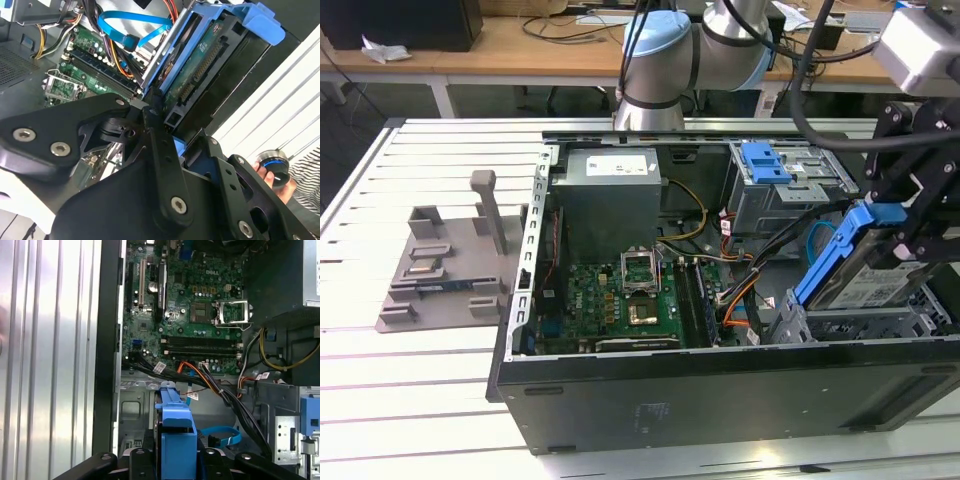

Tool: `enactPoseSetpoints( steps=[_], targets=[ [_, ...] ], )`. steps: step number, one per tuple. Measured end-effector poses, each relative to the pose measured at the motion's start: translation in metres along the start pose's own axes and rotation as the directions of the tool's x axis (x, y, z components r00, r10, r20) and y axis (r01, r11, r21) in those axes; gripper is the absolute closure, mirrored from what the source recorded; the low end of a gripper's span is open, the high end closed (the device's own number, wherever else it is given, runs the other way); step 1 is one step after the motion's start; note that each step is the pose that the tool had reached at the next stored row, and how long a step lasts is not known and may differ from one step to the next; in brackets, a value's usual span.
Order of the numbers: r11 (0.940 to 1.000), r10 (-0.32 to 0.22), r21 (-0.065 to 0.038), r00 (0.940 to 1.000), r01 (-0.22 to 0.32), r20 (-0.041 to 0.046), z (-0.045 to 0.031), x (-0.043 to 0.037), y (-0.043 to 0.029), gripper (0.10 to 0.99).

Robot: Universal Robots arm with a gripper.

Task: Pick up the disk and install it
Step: 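Insert the disk into the insertion slot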

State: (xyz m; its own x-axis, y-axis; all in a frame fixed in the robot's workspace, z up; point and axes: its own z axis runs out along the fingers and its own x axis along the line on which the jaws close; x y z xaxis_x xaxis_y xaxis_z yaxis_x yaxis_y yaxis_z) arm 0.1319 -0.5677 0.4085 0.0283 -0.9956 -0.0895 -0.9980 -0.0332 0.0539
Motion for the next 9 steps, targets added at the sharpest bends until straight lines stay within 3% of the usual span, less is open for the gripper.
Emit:
enactPoseSetpoints(
  steps=[9],
  targets=[
    [1.0,0.0,0.0,1.0,0.0,-0.0002,0.0155,0.0014,-0.0012,0.718]
  ],
)
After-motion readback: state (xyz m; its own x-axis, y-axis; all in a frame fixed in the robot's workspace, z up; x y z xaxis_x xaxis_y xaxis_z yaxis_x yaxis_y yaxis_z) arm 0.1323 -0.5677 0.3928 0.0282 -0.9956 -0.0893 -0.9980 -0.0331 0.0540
